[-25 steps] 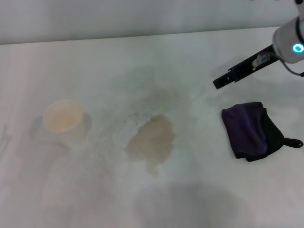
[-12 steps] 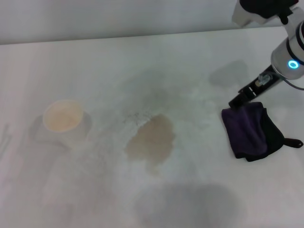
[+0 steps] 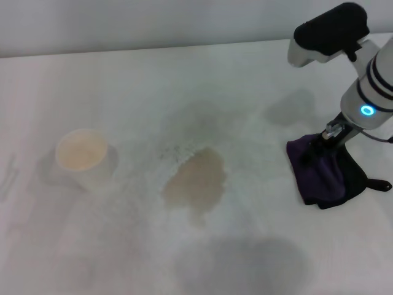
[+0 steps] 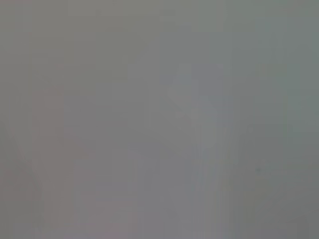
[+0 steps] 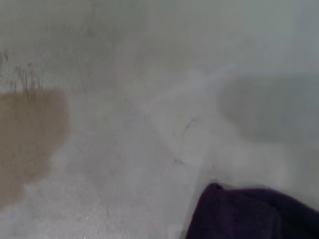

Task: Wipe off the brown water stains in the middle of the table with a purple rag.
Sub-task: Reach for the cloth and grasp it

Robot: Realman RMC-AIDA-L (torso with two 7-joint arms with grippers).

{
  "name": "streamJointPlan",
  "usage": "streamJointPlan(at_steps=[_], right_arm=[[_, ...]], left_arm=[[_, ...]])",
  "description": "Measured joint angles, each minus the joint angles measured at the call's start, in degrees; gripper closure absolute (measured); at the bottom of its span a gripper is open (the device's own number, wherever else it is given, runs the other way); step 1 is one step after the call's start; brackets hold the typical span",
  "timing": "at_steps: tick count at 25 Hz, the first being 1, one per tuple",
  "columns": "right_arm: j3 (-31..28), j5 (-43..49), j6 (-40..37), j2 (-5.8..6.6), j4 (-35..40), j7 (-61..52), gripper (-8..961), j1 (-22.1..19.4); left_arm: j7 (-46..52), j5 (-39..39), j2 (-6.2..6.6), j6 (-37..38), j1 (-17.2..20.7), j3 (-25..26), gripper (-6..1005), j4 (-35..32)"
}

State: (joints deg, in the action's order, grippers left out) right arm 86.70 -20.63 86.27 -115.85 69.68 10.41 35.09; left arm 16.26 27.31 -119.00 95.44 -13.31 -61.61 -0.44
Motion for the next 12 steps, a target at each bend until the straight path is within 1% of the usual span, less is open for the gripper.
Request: streamJointPlan(at_steps=[3, 12], right_arm=[[1.0, 0.0, -1.5, 0.00, -0.8, -0.6, 110, 0.0], [1.1, -0.8, -3.1, 0.02, -3.3, -0.8, 115, 0.8]], left_arm=[[0.0, -0.1, 0.03, 0.0, 0.0, 0.0, 122, 0.0], [-0.1, -1.4, 0.09, 0.0, -0.1, 0.0, 122, -0.1]])
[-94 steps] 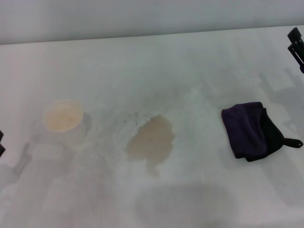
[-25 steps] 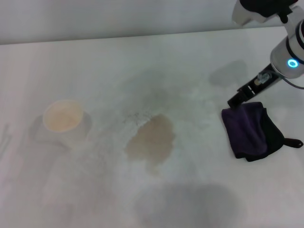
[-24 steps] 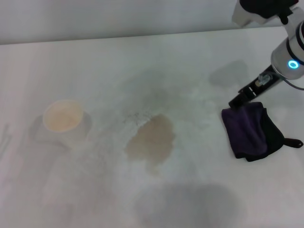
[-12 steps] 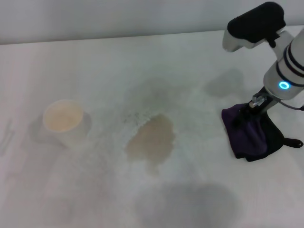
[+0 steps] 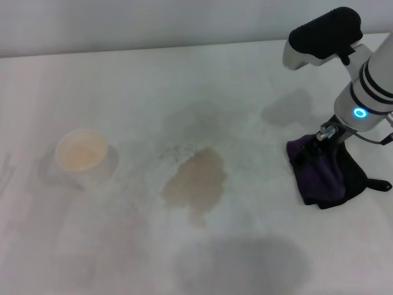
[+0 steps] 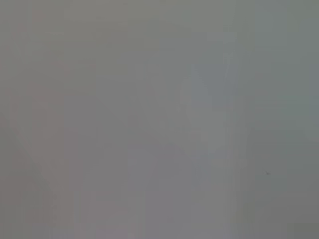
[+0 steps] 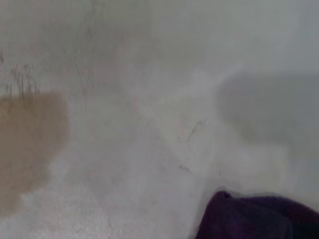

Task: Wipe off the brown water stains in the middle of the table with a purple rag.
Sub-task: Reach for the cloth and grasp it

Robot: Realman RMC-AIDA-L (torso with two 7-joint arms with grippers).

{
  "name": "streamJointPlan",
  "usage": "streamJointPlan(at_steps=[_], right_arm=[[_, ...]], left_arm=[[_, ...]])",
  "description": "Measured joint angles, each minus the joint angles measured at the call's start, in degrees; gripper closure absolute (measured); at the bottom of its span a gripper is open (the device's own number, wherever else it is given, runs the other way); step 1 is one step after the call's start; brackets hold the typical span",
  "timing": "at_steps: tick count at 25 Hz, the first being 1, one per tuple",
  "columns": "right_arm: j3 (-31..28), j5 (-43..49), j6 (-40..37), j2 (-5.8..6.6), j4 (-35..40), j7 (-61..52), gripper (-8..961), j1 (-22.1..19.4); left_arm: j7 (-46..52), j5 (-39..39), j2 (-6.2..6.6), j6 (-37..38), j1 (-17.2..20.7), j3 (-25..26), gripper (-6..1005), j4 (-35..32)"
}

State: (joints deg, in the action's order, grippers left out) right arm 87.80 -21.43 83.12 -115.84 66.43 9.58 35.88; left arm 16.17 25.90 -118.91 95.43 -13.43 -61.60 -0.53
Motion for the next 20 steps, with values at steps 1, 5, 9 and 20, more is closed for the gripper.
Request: streamJointPlan(at_steps=[1, 5, 9, 20], right_arm=[[0.0, 0.0, -0.1, -0.01, -0.3, 0.0, 115, 0.0], [0.1, -0.1, -0.5, -0.05, -1.0, 0.0, 114, 0.3], [0.1, -0.1, -0.6, -0.08, -1.2, 0.0, 114, 0.3], [0.2, -1.1, -0.9, 0.00, -3.3, 0.8, 227, 0.7]], left_arm=[[0.0, 0.0, 0.00, 0.0, 0.0, 0.0, 122, 0.0], [0.0, 0.0, 0.00, 0.0, 0.2, 0.0, 123, 0.0], [0.0, 0.0, 0.00, 0.0, 0.2, -0.1, 123, 0.1], [0.0, 0.5, -0.06, 0.0, 0.1, -0.3, 123, 0.2]])
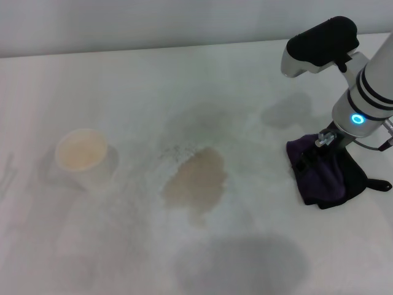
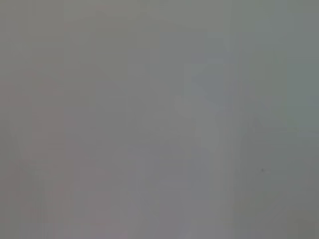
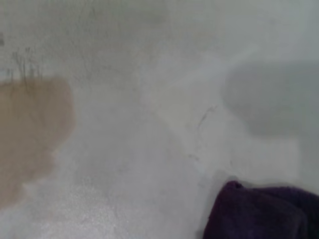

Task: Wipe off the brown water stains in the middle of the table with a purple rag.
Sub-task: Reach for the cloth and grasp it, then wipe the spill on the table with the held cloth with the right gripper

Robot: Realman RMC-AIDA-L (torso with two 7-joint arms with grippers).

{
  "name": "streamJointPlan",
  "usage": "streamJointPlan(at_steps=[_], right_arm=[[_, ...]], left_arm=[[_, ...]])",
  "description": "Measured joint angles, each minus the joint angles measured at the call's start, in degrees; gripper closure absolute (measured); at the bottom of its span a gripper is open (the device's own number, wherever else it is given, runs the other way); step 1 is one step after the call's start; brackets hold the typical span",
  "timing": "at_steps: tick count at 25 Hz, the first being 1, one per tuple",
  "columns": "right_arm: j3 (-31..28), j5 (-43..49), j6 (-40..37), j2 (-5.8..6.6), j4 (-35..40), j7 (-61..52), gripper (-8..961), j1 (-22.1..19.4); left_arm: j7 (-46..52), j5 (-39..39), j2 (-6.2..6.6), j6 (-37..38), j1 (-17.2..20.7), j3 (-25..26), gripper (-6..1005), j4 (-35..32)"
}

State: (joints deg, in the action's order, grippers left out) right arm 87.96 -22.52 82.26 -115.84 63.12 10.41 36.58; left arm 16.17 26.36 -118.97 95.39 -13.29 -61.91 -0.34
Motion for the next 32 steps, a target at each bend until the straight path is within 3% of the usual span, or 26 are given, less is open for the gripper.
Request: streamJointPlan(at_steps=[15, 21, 32], right_arm=[[-1.1, 1.1, -0.8, 0.62, -3.0, 0.0, 355, 1.6], [-1.2, 1.0, -1.9, 0.24, -7.1, 0.5, 412, 3.8], [-1.0, 1.0, -3.2, 0.25, -7.7, 0.2, 549, 4.3]], left_arm=[[0.0, 0.2, 0.06, -0.1, -0.1, -0.1, 122, -0.2], [0.0, 0.2, 0.06, -0.3, -0.2, -0.1, 122, -0.2], [0.0, 0.0, 0.06, -0.6, -0.2, -0.1, 123, -0.2]])
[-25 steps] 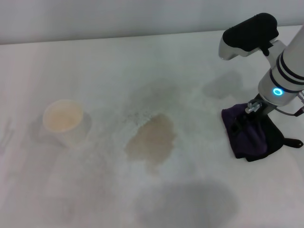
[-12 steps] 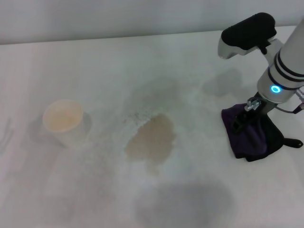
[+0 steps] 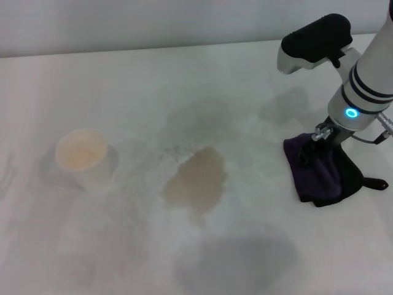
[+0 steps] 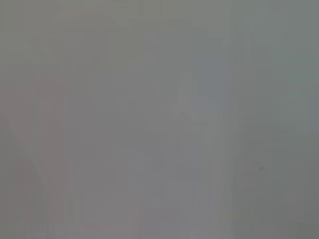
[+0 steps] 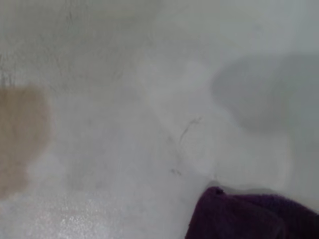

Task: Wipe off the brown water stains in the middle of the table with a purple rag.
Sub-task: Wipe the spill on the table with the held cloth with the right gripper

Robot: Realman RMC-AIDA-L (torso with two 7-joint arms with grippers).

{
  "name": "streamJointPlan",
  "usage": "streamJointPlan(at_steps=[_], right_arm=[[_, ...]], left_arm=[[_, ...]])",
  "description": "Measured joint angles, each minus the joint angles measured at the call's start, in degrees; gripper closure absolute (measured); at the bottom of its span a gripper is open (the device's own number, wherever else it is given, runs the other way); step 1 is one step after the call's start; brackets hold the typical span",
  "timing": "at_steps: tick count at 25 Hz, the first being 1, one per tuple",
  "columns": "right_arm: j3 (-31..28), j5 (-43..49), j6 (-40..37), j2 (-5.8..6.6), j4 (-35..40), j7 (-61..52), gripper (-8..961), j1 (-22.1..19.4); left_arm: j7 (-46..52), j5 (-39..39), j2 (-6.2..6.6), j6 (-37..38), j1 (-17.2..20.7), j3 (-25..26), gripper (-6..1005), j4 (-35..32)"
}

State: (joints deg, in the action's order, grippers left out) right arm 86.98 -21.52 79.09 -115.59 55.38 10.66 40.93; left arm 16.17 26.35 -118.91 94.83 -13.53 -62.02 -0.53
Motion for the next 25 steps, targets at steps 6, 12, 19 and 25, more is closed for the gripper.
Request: streamJointPlan(at_steps=[6, 12, 19, 25], right_arm=[[0.0, 0.1, -0.4, 0.07, -0.6, 0.0, 678, 0.3], [0.6, -0.1, -0.6, -0.13, -0.1, 0.4, 795, 0.5], [5.8, -4.2, -0.6, -0.42, 3.2, 0.3, 861, 1.1], [12.3, -9.6, -2.4, -0.58, 5.4, -0.1, 865, 3.6]], left_arm=[[0.0, -0.2, 0.00, 0.0, 0.0, 0.0, 122, -0.5], [0.0, -0.3, 0.00, -0.1, -0.1, 0.1, 122, -0.7], [0.0, -0.2, 0.00, -0.1, -0.2, 0.1, 123, -0.7], [0.0, 0.1, 0.00, 0.0, -0.2, 0.0, 123, -1.3]])
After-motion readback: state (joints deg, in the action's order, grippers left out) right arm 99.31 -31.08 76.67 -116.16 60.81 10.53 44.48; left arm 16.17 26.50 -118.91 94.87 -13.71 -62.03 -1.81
